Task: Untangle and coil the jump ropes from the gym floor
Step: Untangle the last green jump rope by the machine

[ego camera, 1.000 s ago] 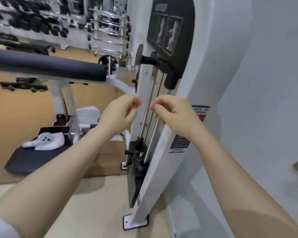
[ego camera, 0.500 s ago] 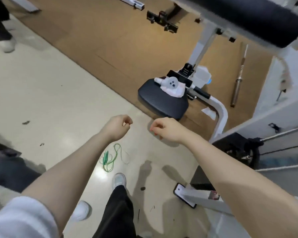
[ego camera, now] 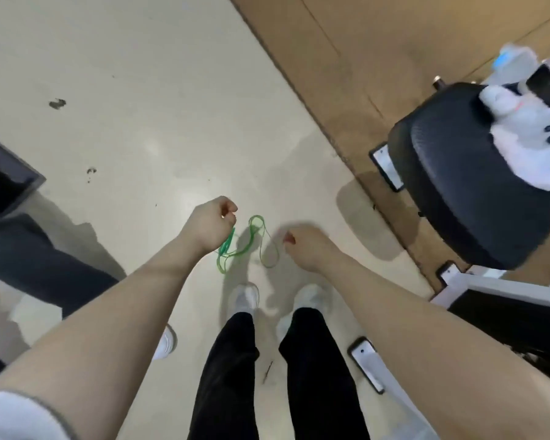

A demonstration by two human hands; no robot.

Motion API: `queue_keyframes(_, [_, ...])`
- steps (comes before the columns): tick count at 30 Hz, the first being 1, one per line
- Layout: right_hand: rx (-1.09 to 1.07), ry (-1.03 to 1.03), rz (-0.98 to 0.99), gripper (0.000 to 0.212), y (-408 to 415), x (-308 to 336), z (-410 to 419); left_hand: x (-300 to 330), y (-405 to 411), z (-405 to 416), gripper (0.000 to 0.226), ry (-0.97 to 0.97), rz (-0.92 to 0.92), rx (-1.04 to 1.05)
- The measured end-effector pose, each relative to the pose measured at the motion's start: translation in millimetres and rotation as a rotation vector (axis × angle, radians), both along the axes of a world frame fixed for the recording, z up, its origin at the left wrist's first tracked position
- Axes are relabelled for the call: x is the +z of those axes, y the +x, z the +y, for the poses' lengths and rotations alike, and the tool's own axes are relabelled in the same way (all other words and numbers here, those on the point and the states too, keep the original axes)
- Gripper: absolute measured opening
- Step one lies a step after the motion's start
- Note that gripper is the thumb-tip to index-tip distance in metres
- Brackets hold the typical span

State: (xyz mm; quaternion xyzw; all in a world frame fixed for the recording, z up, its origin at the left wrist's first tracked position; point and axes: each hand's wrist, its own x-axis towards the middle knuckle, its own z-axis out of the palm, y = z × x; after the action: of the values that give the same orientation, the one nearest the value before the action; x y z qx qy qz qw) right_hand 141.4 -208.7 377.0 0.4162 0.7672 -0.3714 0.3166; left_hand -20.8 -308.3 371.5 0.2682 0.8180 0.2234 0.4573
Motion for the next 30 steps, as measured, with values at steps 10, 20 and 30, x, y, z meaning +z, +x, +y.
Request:
queue_keyframes(10, [0.158,-0.034,-0.153,0.032,-11,-288,13,-305,14,-8,0.040,-0.242,0.032,0.093])
queue_keyframes(20, [0.189,-0.054,-0.064,0.063,-14,-456,25,-482,39,-13,0.042,-0.441,0.242,0.001])
queue_keyframes(30, [-0.378,-0.300,0.271,0.046,-15,-250,28,-258,48,58,0.012,0.152,-0.566,0.412])
